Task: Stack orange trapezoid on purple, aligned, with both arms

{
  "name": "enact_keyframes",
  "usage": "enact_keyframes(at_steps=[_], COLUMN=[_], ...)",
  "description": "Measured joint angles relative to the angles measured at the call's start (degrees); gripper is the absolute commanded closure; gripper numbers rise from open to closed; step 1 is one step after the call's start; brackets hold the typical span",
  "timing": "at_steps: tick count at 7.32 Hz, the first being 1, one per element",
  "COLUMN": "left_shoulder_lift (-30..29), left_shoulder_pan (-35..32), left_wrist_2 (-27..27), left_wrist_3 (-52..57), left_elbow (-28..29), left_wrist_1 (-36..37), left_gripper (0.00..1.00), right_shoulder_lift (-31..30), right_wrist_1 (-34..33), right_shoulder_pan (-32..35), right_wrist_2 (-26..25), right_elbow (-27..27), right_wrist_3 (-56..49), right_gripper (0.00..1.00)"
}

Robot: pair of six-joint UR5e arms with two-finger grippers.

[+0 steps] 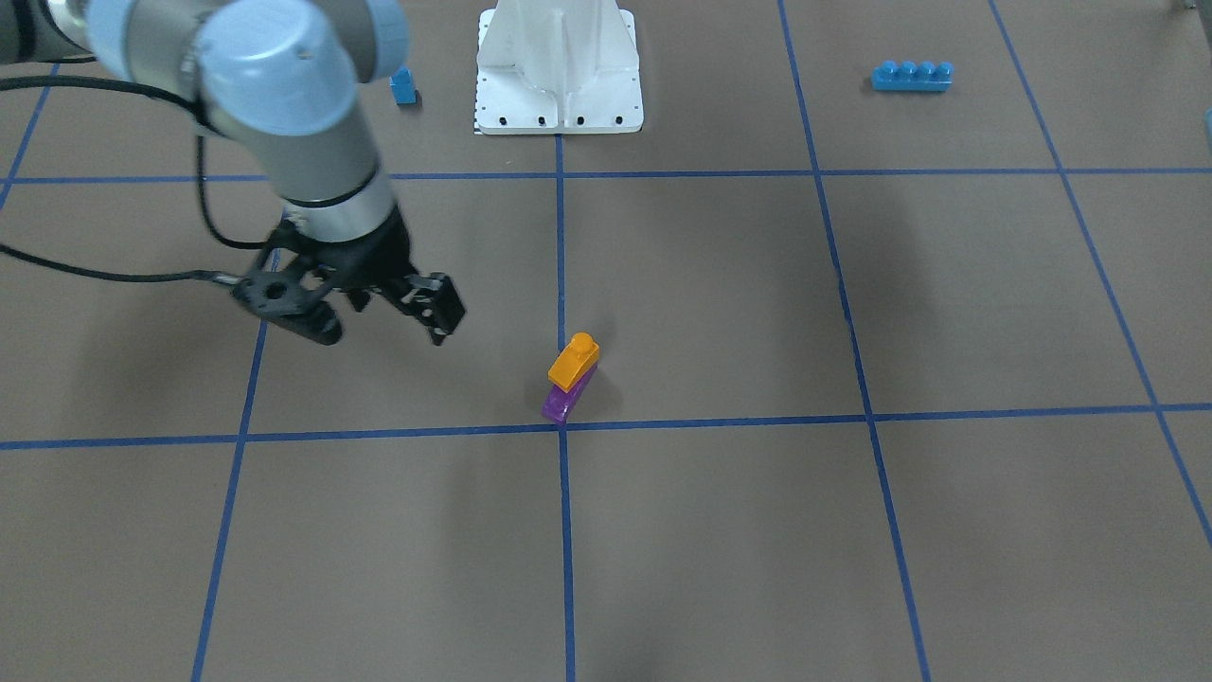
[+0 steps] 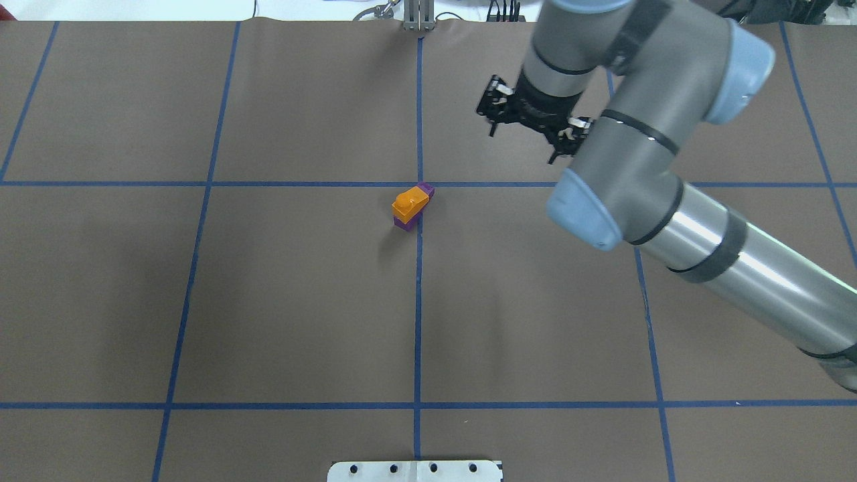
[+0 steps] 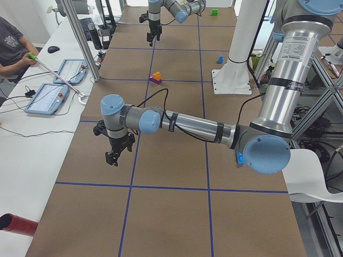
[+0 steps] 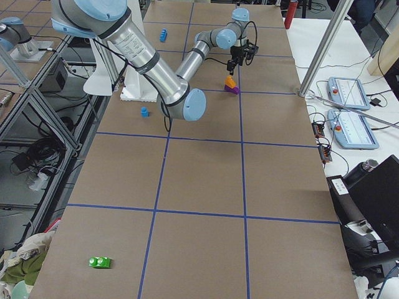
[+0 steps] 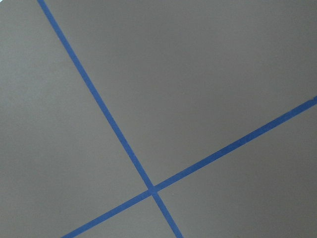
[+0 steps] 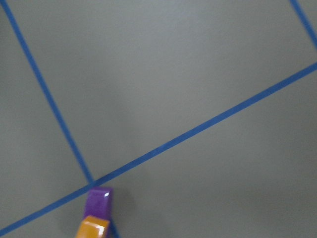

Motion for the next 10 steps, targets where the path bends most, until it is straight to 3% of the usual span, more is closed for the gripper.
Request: enact_keyframes(at_steps=[3, 5, 8, 10], left_shoulder_lift=[2.8, 4.6, 8.7, 9.4], left_shoulder_pan=[-2.3, -3.1, -6.3, -7.4], left_wrist_2=[-0.1, -1.5, -2.2, -2.1], left_wrist_3=[4.9, 5.5, 5.6, 5.1], left_elbow=[-0.2, 0.0, 0.5, 0.7], left_wrist_1=[0.1, -1.5, -2.9, -2.4], left_gripper=[0.00, 0.00, 0.00, 0.00], right_shoulder_lift=[-20.4, -31.5, -40.4, -42.9], right_wrist_1=[-0.7, 0.0, 9.3, 16.6], right_shoulder_pan=[19.1, 29.9, 36.1, 38.9], right_wrist_2=[9.2, 11.0, 11.2, 12.8], right_elbow=[4.5, 4.2, 0.3, -4.1], right_wrist_3=[-38.5, -60.6, -67.5, -70.9], right_gripper=[0.00, 0.00, 0.00, 0.00])
